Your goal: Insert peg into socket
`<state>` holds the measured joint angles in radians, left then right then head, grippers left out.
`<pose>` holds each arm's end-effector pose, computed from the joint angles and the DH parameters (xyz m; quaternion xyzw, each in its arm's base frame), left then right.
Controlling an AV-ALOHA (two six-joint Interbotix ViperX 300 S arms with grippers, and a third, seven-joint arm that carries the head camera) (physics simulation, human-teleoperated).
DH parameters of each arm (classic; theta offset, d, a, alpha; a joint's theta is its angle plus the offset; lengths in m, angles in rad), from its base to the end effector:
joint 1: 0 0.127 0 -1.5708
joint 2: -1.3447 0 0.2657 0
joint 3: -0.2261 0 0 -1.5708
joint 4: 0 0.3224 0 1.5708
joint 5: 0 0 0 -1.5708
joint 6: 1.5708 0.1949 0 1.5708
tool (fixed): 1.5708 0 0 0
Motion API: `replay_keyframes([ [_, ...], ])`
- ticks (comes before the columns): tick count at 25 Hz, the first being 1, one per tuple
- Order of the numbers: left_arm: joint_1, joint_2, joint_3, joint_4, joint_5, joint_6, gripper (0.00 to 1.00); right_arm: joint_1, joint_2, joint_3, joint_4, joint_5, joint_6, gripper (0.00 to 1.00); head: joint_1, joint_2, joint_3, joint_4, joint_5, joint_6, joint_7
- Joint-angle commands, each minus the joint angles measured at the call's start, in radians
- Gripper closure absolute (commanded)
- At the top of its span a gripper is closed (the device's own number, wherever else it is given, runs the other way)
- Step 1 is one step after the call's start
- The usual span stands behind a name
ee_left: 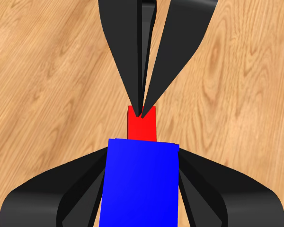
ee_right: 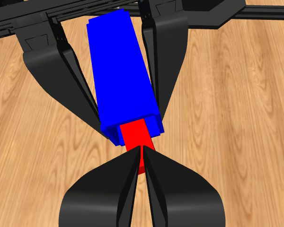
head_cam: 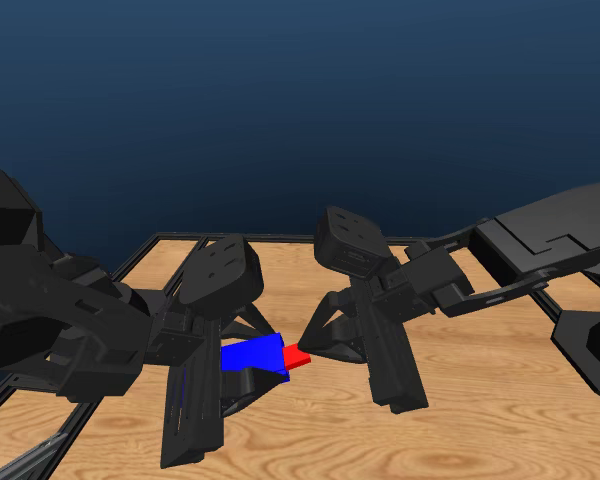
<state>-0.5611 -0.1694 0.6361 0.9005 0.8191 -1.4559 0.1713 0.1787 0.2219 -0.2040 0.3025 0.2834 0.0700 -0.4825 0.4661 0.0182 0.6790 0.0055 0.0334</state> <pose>0.3828 -0.1088 0.1083 -0.0558 0.3826 0.1719 0.9060 0.5446 0.0823 0.1206 0.0020 0.3413 0.0370 0.9392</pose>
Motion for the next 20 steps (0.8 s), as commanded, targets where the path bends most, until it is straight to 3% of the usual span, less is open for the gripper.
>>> replay_keyframes([
  [1,-0.002,-0.012,-0.027,0.001,0.009,0.016,1.00,-0.004,0.038,-0.059,0.036,-0.084,-0.030,1.00,0.005,-0.006,-0.018,0.001,-0.012,0.001,0.001],
  [6,-0.013,-0.027,-0.030,0.006,-0.005,0.008,1.00,-0.005,0.056,-0.074,0.072,-0.109,-0.062,1.00,0.013,-0.006,-0.019,0.003,-0.012,-0.003,-0.001],
  [13,-0.008,-0.026,-0.016,0.020,0.003,-0.018,1.00,-0.005,0.024,-0.034,0.071,-0.113,-0.071,1.00,0.014,-0.012,-0.019,0.002,-0.017,-0.007,-0.005],
  [17,-0.010,-0.020,-0.004,0.018,0.013,-0.015,1.00,-0.008,-0.019,0.016,0.068,-0.124,-0.070,1.00,0.017,-0.013,-0.020,0.003,-0.017,-0.007,0.000],
  [18,-0.011,-0.022,-0.002,0.017,0.009,-0.023,1.00,-0.011,-0.055,0.039,0.064,-0.114,-0.065,1.00,0.017,-0.012,-0.020,0.002,-0.017,-0.009,-0.002],
  [20,-0.004,-0.008,-0.017,0.004,-0.004,-0.020,1.00,-0.016,-0.070,0.066,0.060,-0.112,-0.063,1.00,0.017,-0.012,-0.020,0.002,-0.016,-0.010,-0.002],
])
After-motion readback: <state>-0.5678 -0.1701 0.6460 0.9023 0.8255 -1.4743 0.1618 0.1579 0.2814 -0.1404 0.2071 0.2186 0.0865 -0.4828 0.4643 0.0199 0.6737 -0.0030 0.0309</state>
